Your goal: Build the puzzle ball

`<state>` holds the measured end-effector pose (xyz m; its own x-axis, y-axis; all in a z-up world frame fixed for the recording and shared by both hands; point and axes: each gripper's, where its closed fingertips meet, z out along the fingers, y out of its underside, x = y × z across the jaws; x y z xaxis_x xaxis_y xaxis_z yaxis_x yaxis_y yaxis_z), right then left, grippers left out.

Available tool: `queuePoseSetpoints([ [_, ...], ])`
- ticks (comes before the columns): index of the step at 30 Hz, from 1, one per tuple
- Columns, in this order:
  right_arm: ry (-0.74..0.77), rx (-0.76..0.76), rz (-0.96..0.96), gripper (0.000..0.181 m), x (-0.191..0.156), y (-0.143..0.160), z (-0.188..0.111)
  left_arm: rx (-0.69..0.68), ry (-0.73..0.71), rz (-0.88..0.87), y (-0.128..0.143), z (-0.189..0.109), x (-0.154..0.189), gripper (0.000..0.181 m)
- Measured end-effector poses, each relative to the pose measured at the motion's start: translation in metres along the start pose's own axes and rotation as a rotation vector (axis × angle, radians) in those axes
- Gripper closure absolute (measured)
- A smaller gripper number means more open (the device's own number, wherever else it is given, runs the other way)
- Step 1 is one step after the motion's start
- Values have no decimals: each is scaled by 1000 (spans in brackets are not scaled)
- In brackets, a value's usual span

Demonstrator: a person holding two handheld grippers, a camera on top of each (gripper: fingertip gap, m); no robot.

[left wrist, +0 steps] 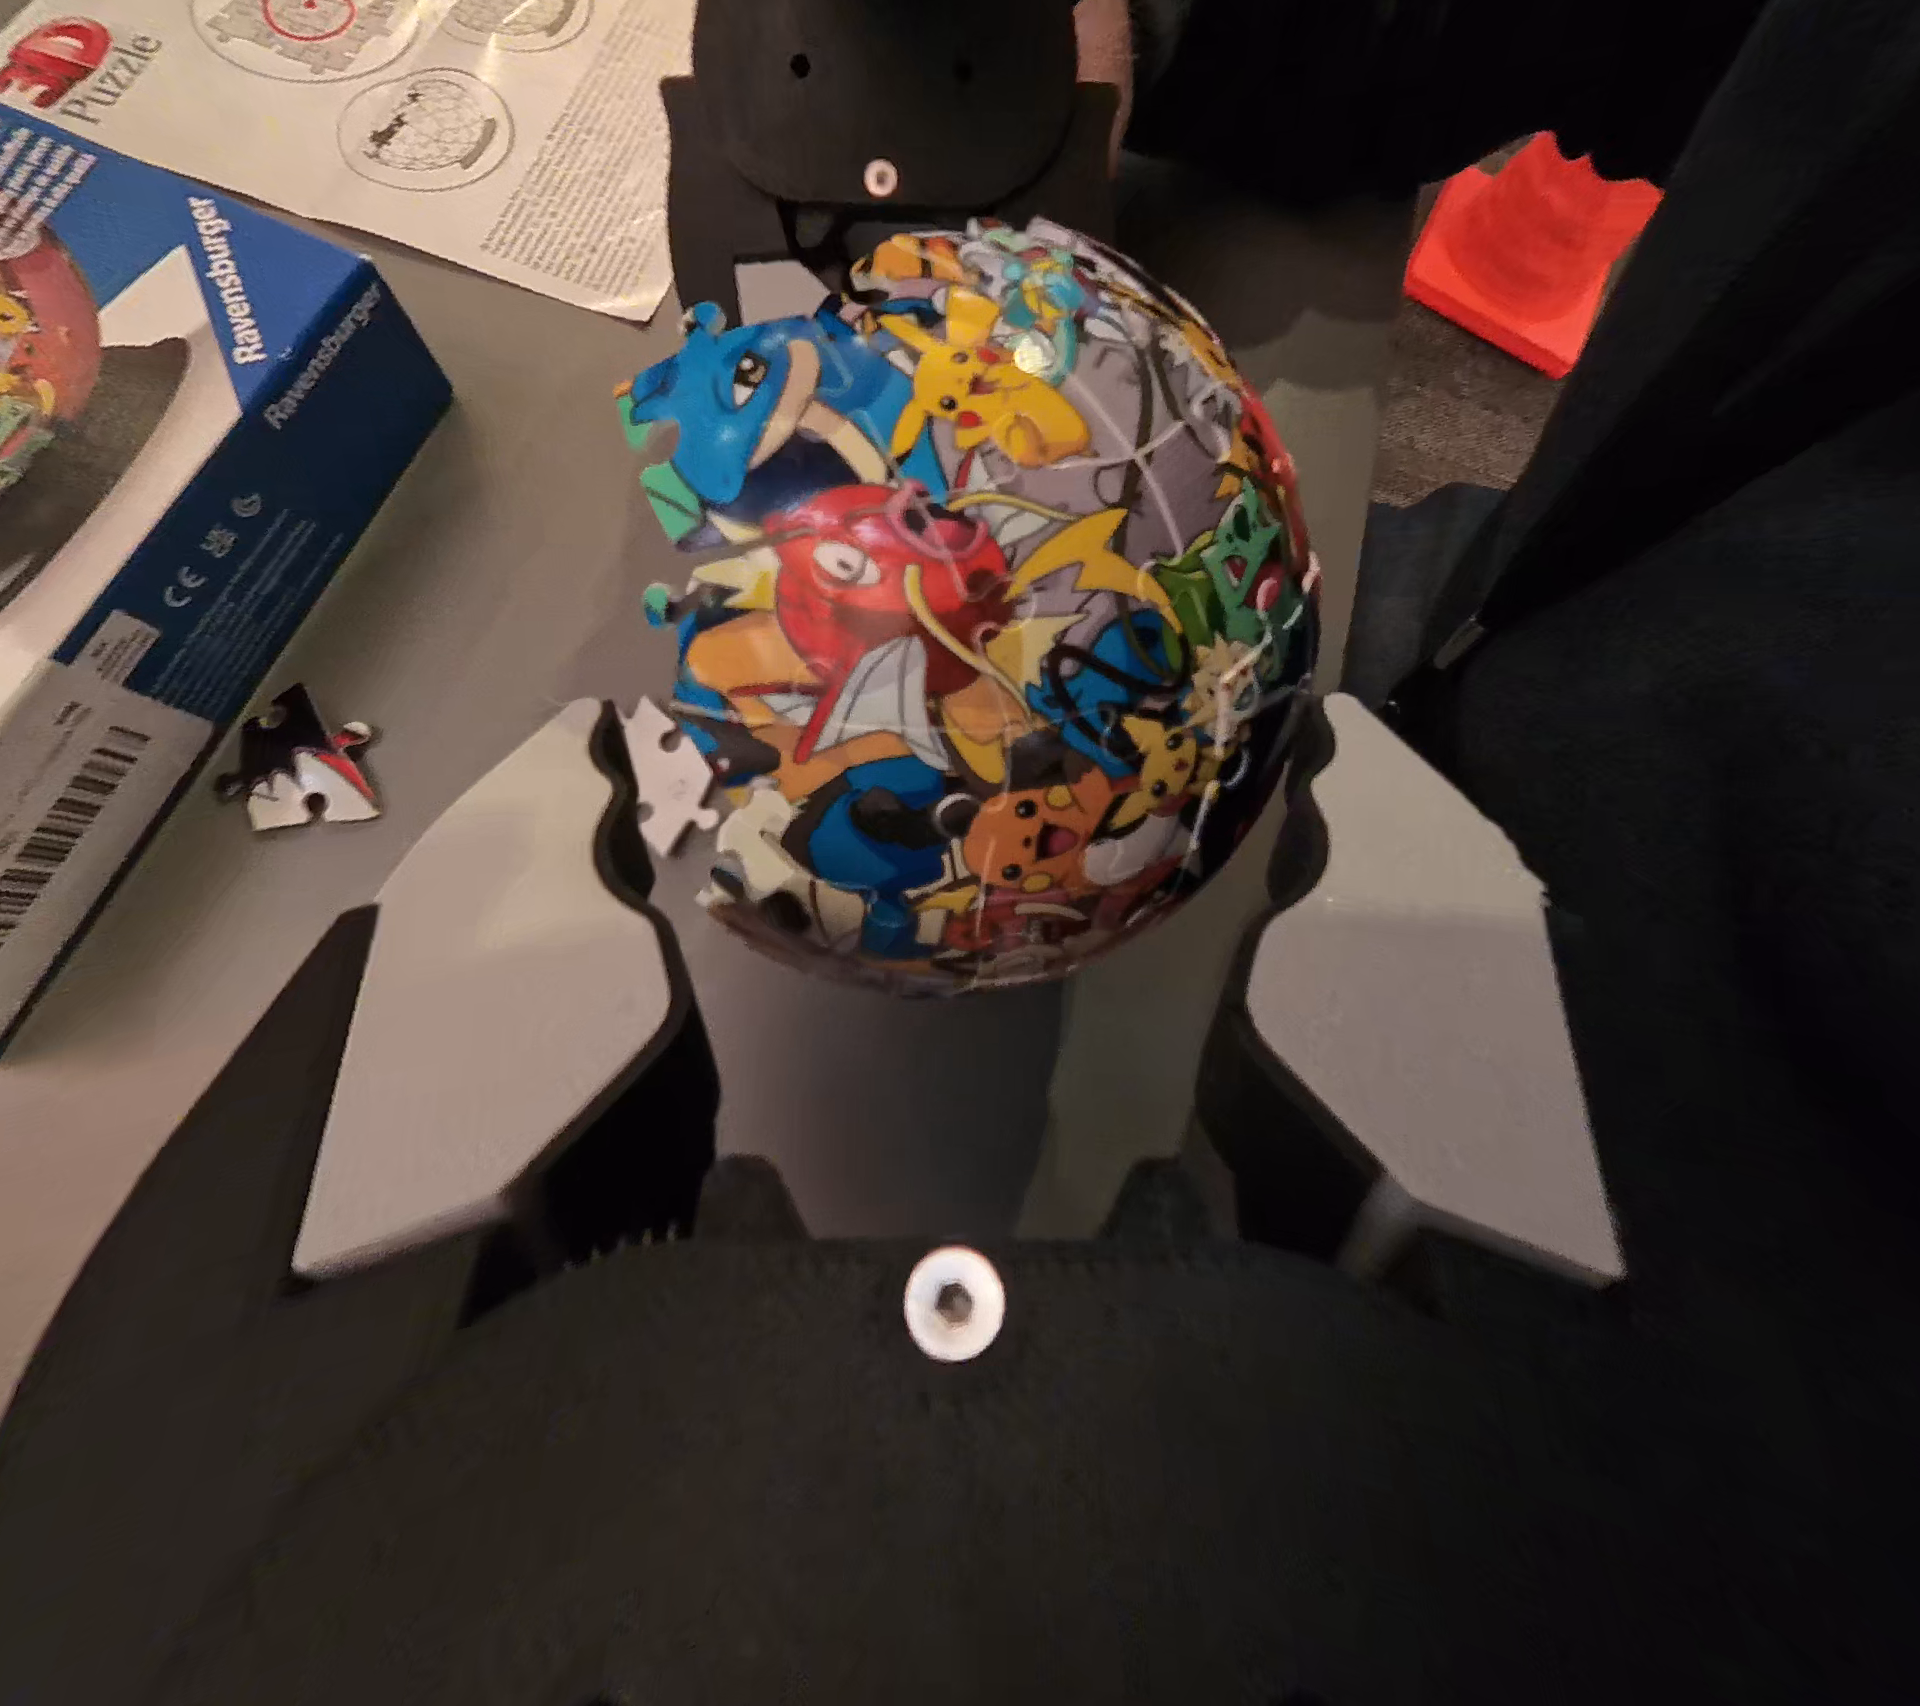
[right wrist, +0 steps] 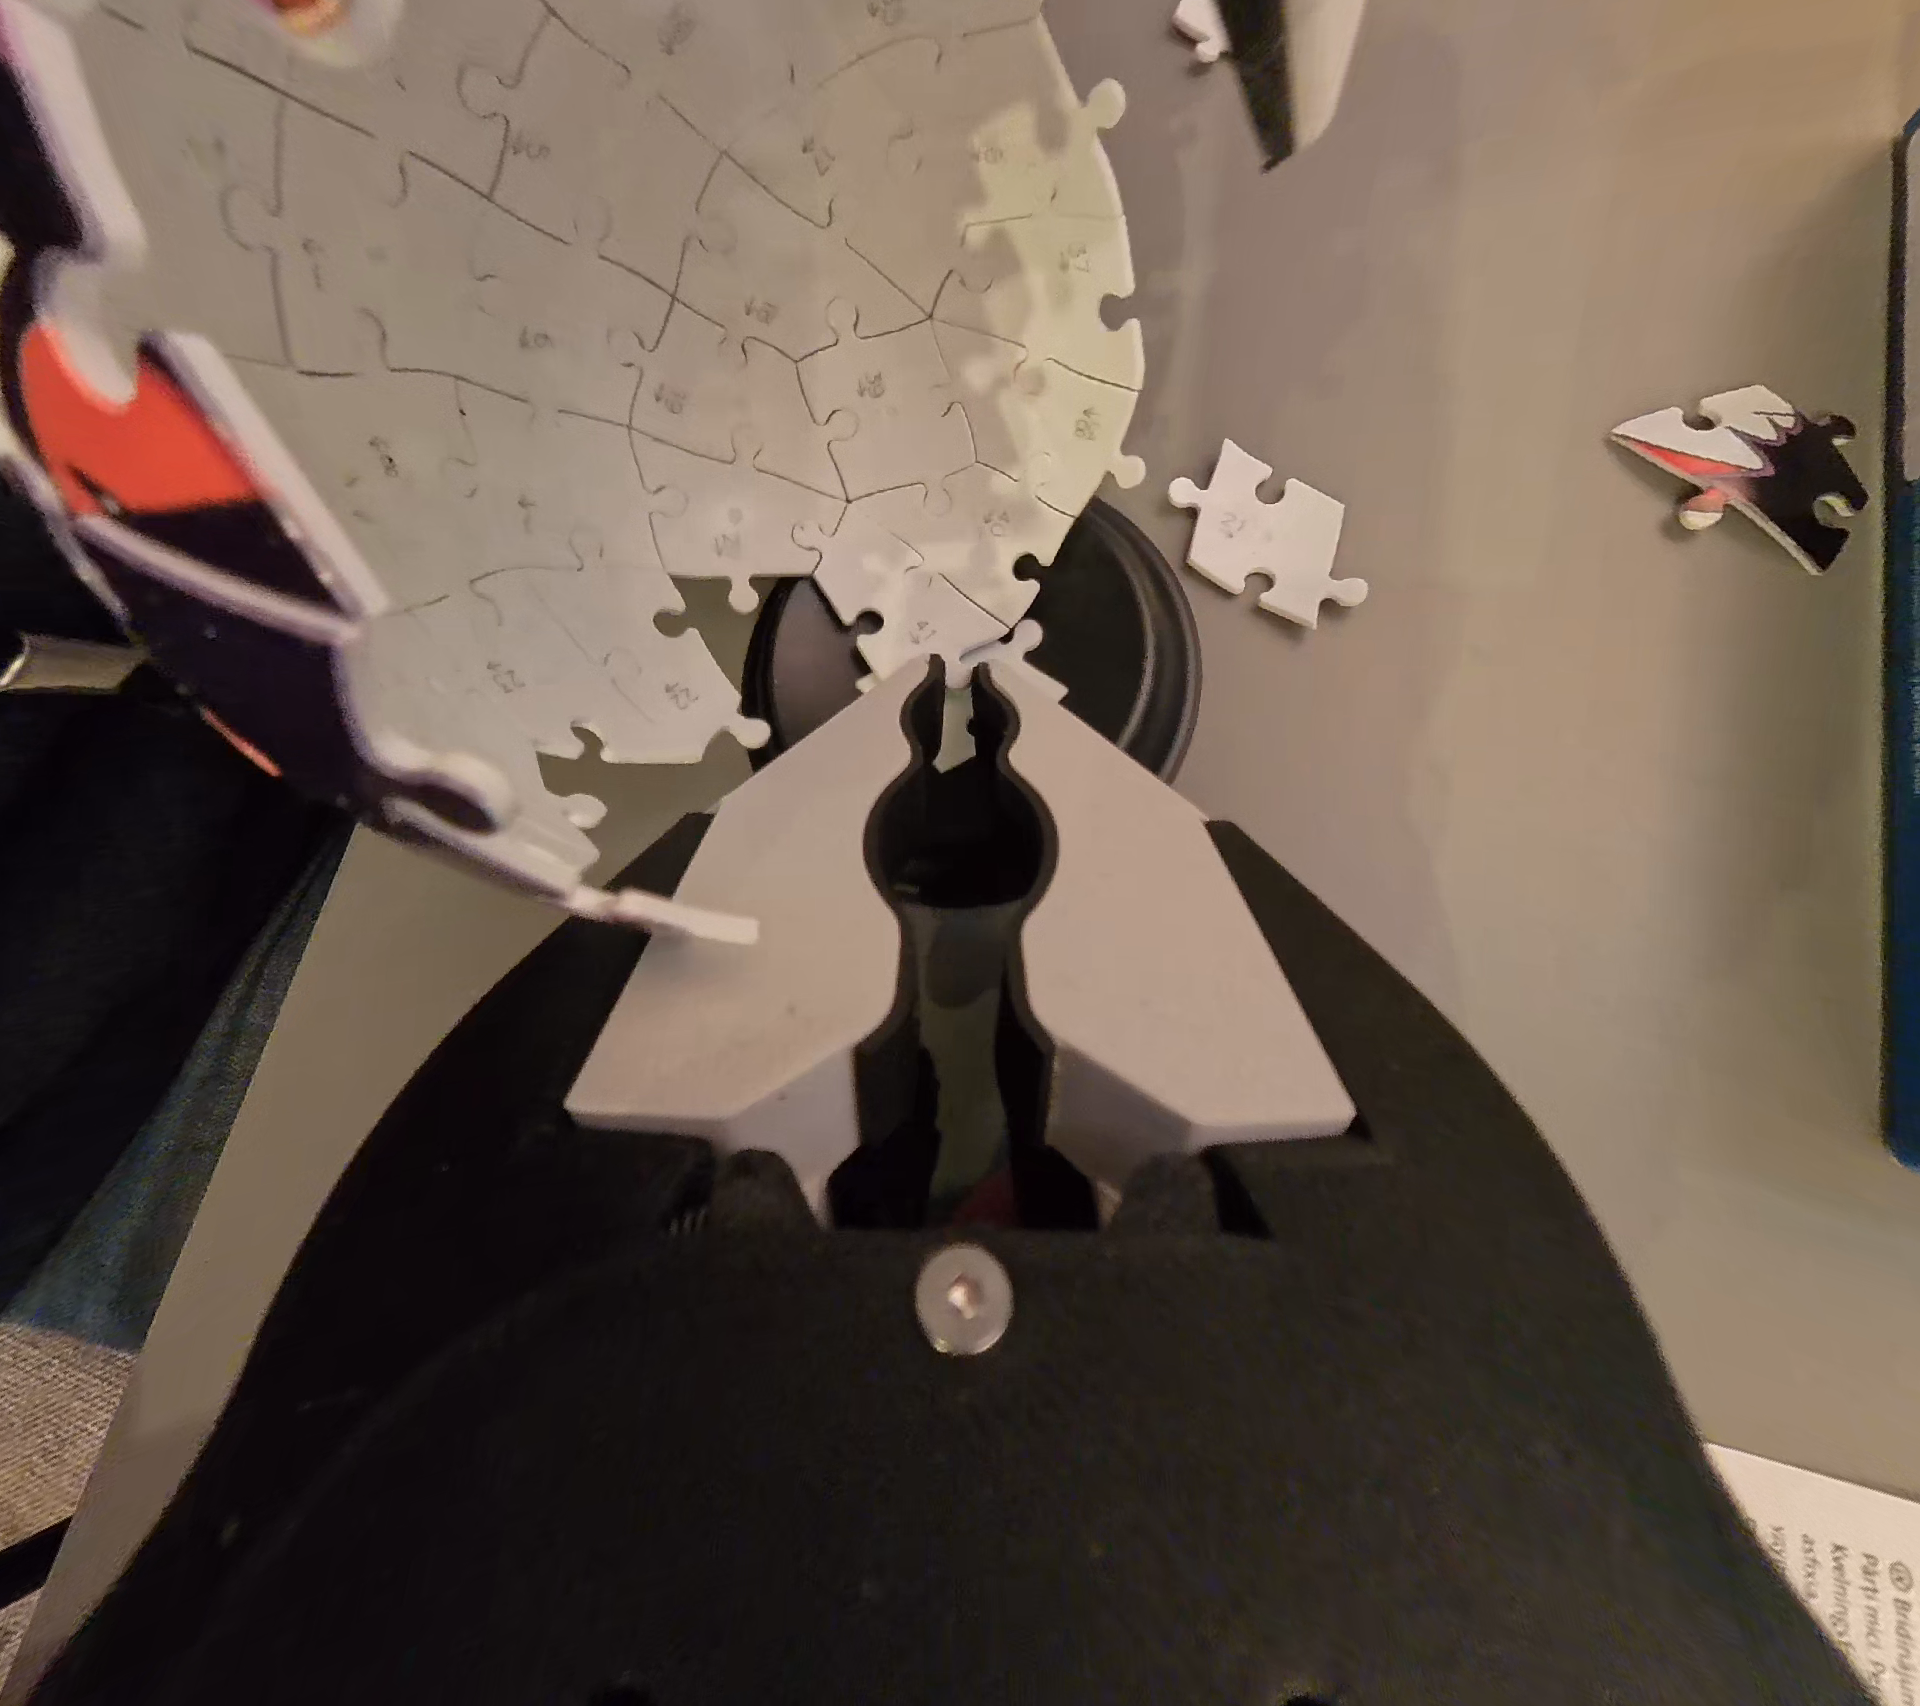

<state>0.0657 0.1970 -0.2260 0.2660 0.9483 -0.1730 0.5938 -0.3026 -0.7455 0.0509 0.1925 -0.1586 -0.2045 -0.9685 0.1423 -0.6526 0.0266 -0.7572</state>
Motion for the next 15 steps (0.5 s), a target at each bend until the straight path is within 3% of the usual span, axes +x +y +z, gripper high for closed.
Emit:
queuePoseSetpoints([
  [7,-15,-1,15,178,0,0,0,25,56,9,-1,2,7,79],
  [15,-29,-6,15,178,-1,-1,1,17,103,15,-1,0,7,80],
])
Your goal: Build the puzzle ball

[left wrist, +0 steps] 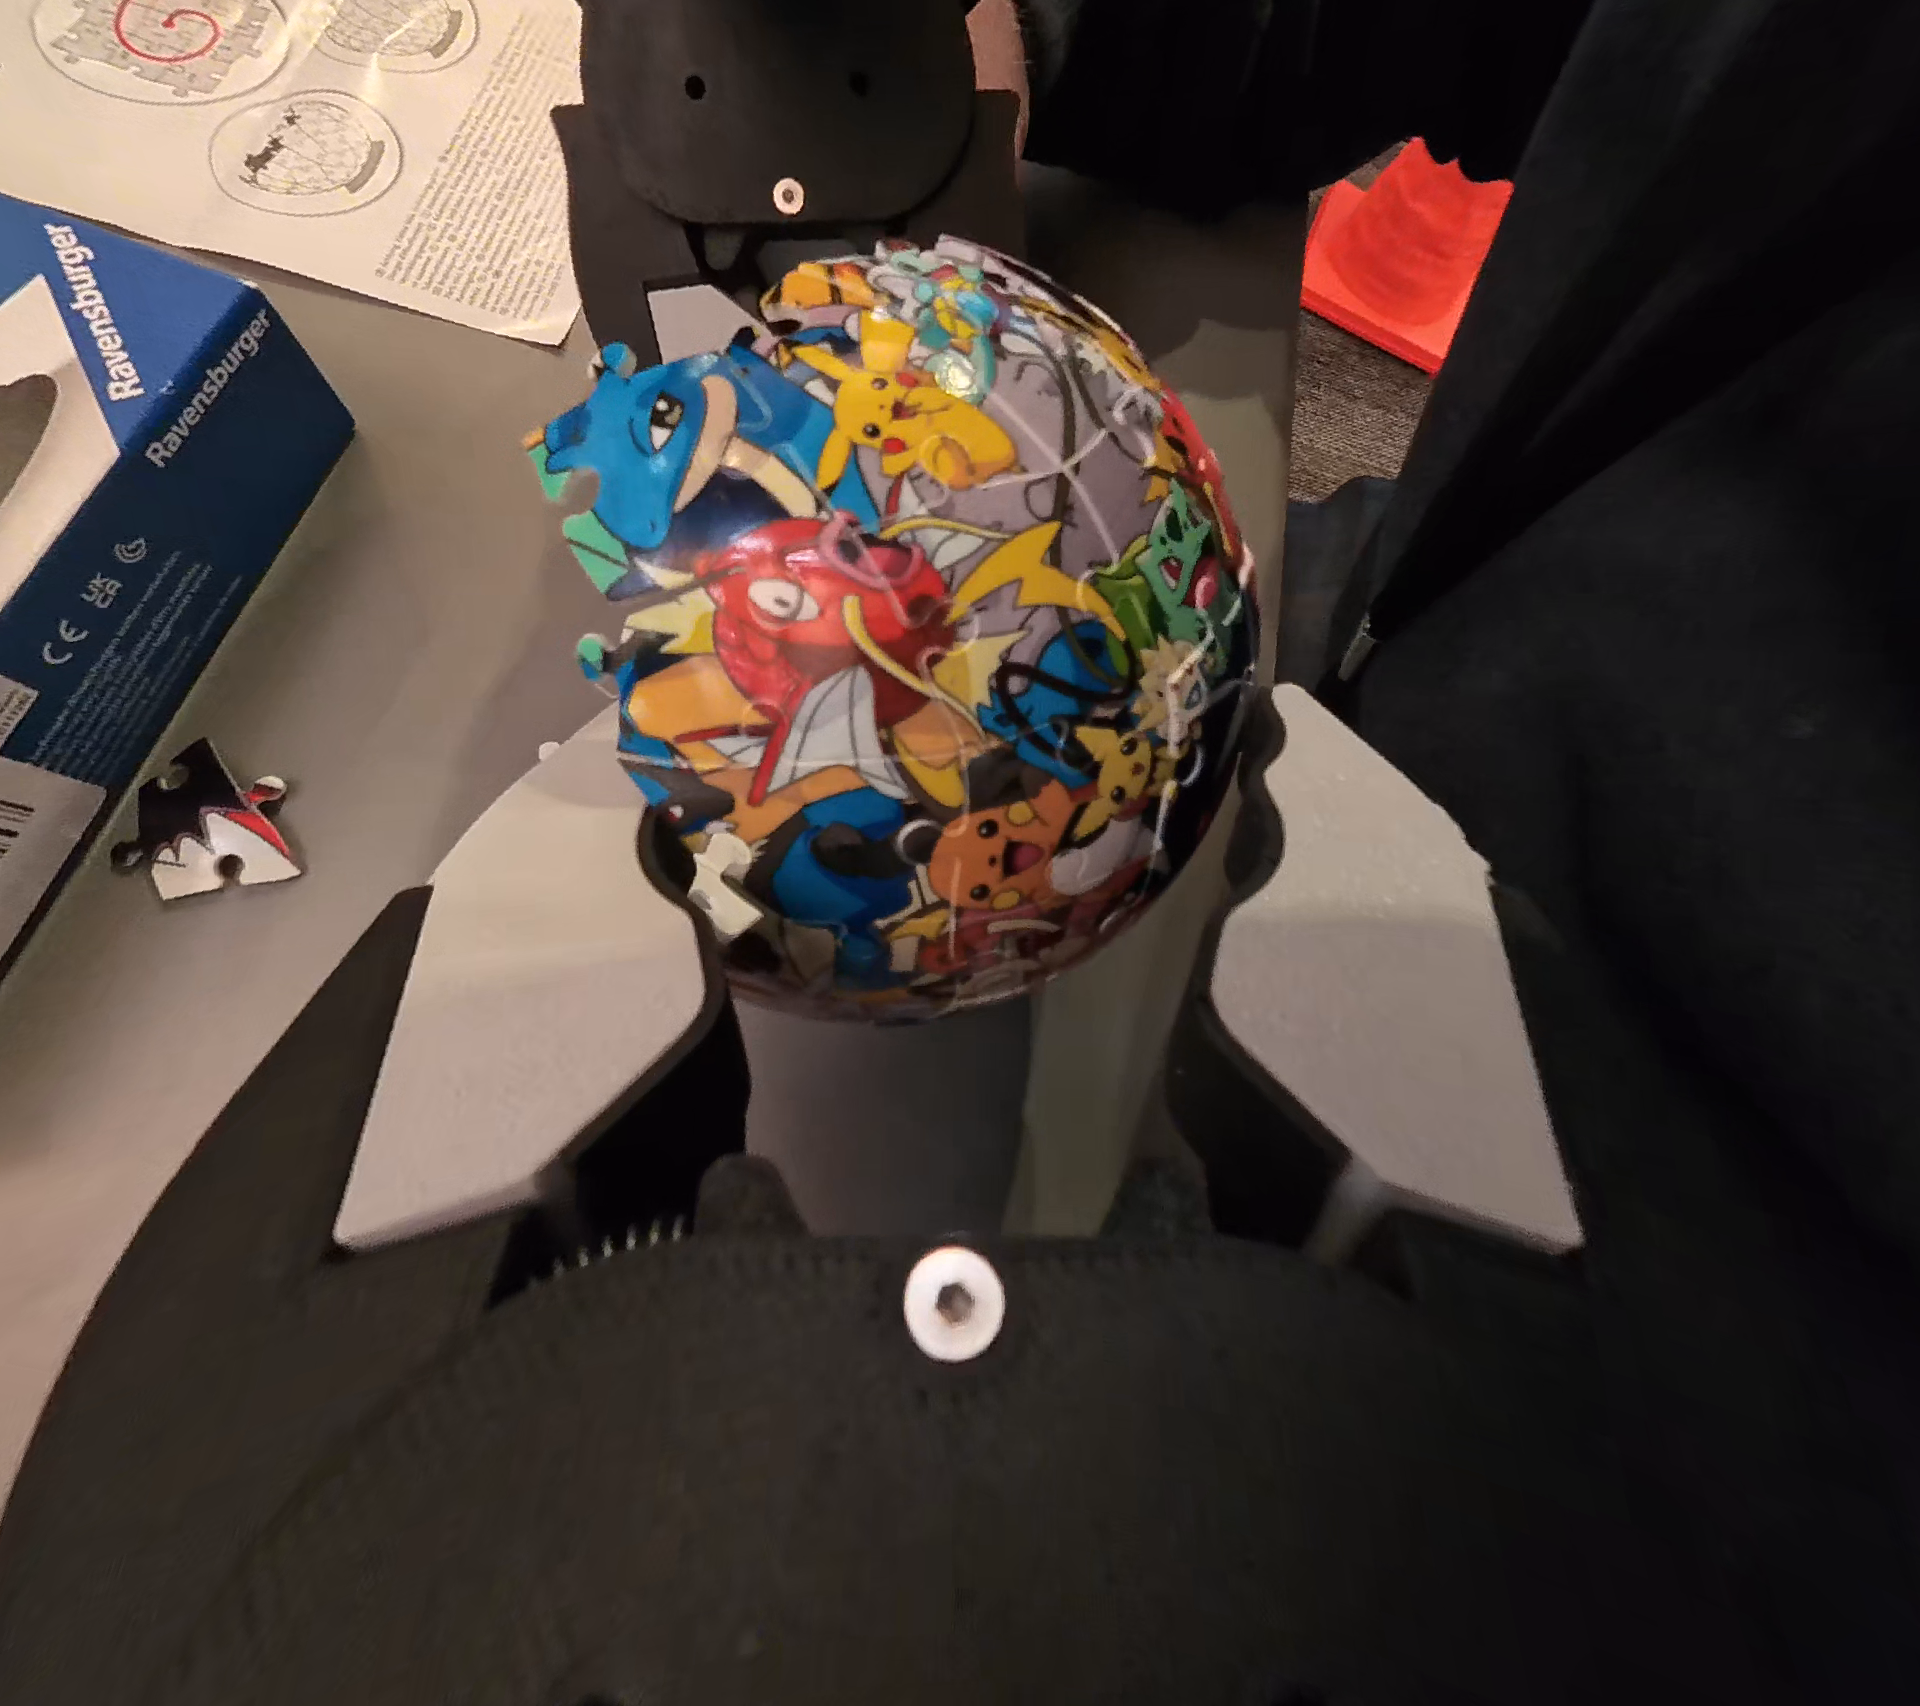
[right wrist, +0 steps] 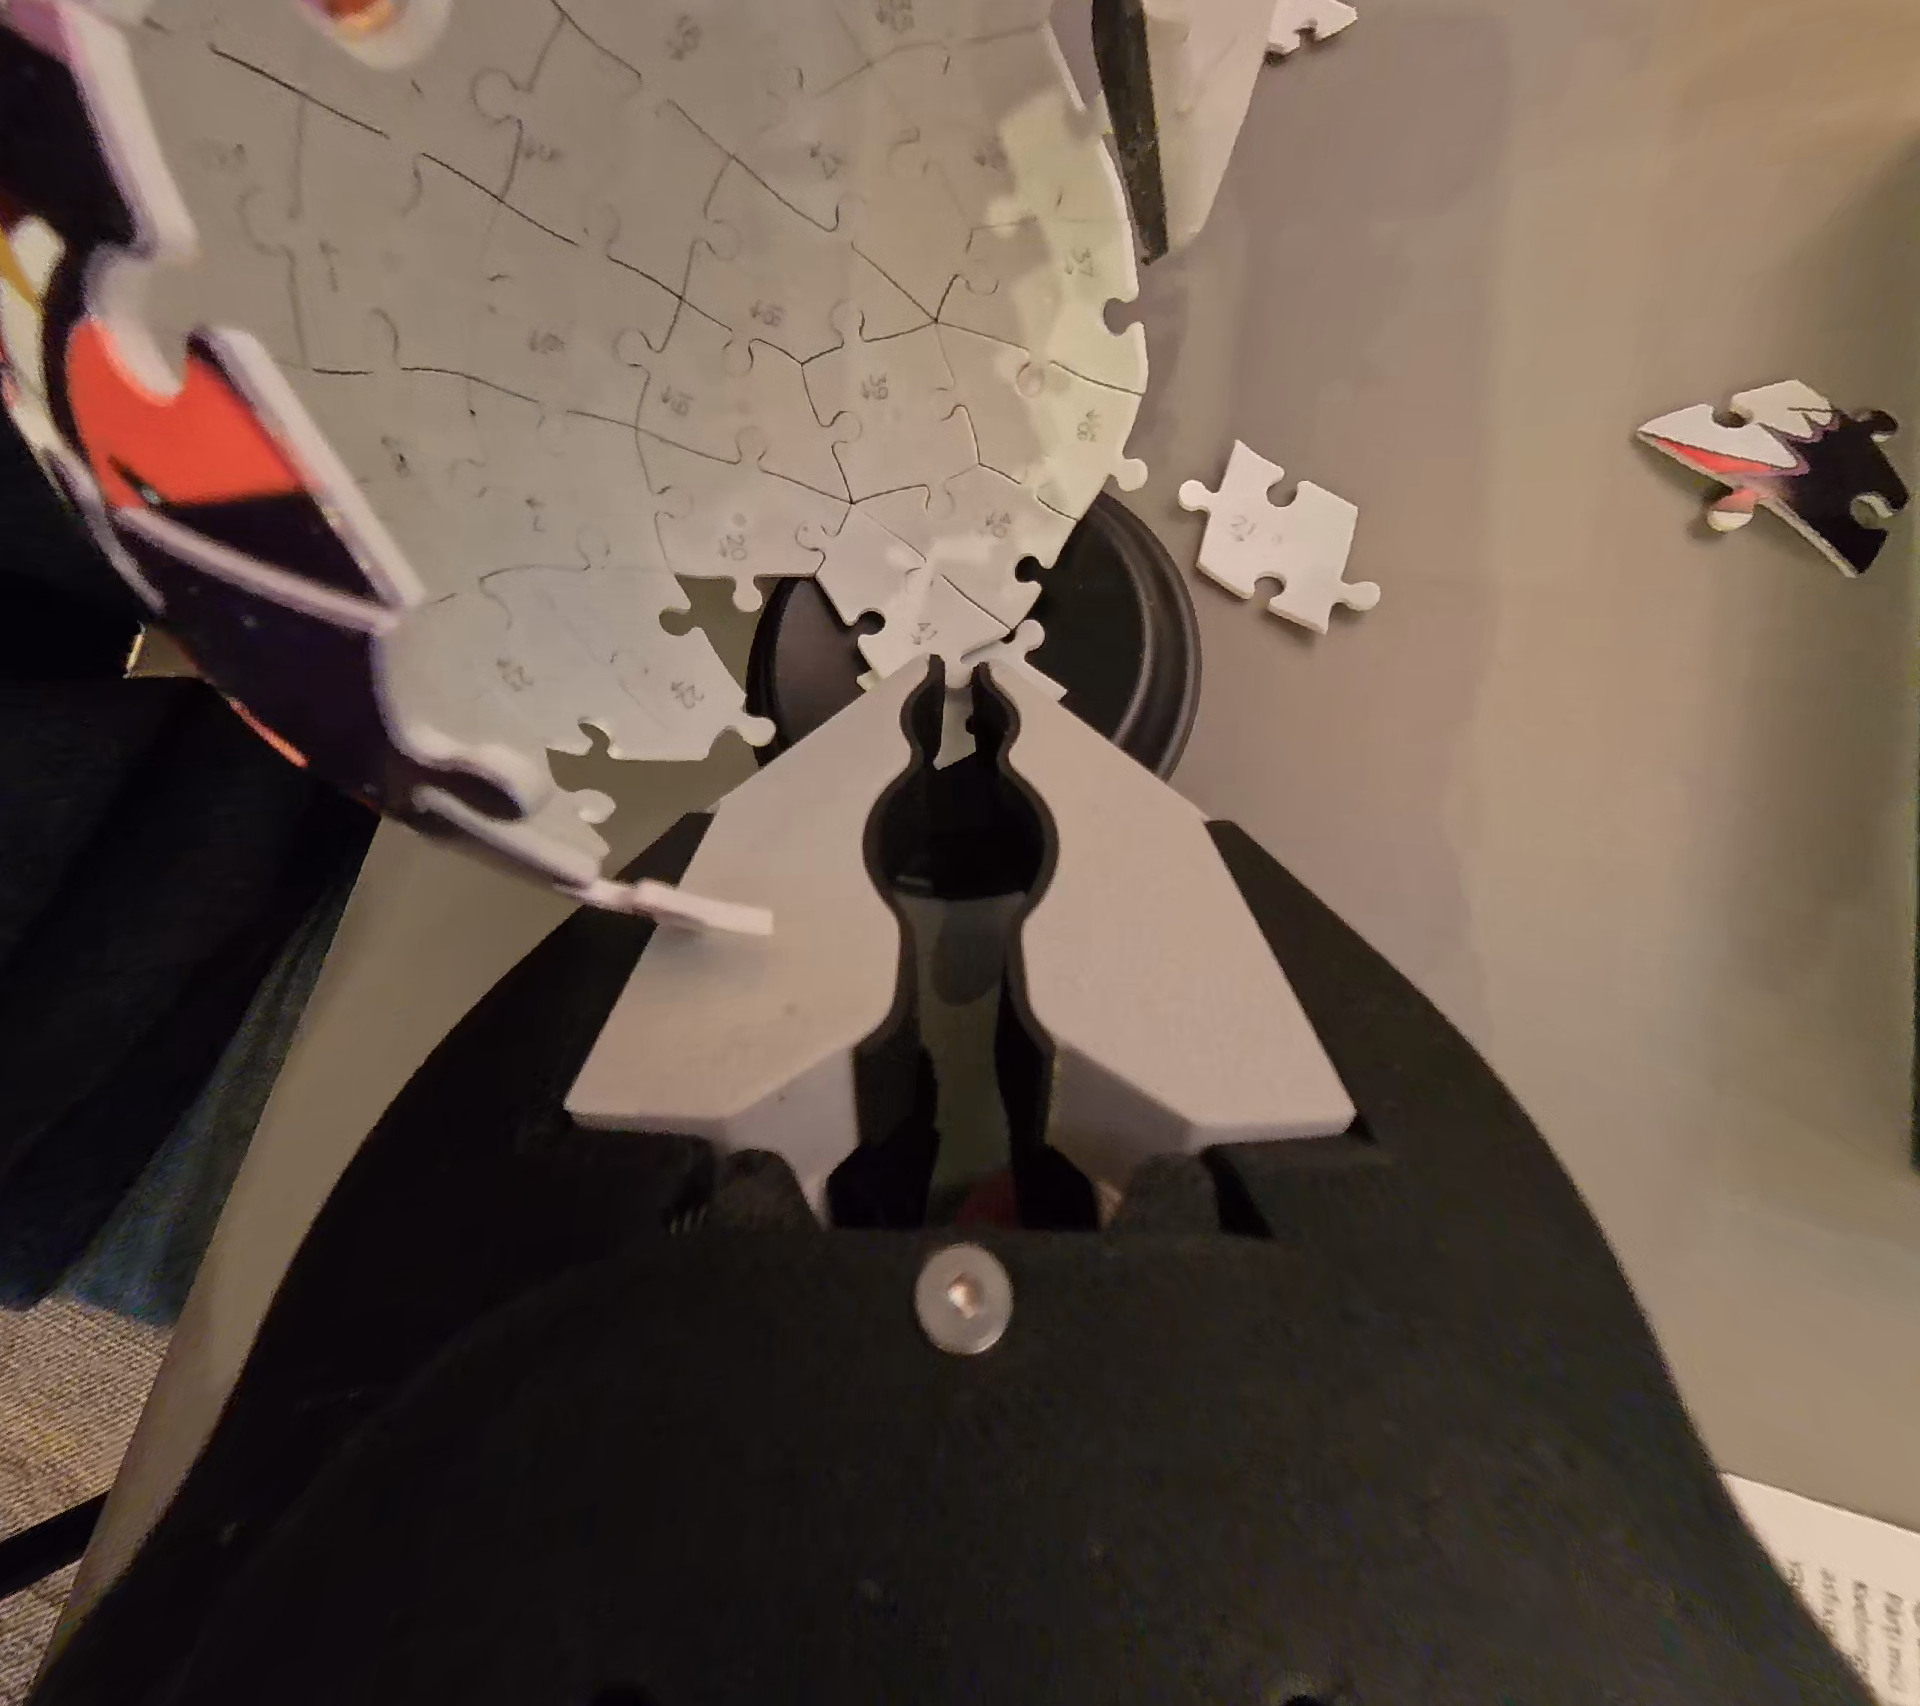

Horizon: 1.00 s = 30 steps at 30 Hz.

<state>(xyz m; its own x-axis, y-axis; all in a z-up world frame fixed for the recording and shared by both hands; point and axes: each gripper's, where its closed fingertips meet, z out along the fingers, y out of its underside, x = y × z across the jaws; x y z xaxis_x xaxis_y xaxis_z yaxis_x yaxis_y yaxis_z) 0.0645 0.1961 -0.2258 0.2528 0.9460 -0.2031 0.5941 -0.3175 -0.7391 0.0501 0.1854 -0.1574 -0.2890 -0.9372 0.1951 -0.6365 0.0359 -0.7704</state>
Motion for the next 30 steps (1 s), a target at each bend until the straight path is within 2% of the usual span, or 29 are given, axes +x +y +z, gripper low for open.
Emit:
queuePoseSetpoints([
  [30,-14,46,28,177,0,-5,-5,4,50,-34,2,-5,4,89],
])
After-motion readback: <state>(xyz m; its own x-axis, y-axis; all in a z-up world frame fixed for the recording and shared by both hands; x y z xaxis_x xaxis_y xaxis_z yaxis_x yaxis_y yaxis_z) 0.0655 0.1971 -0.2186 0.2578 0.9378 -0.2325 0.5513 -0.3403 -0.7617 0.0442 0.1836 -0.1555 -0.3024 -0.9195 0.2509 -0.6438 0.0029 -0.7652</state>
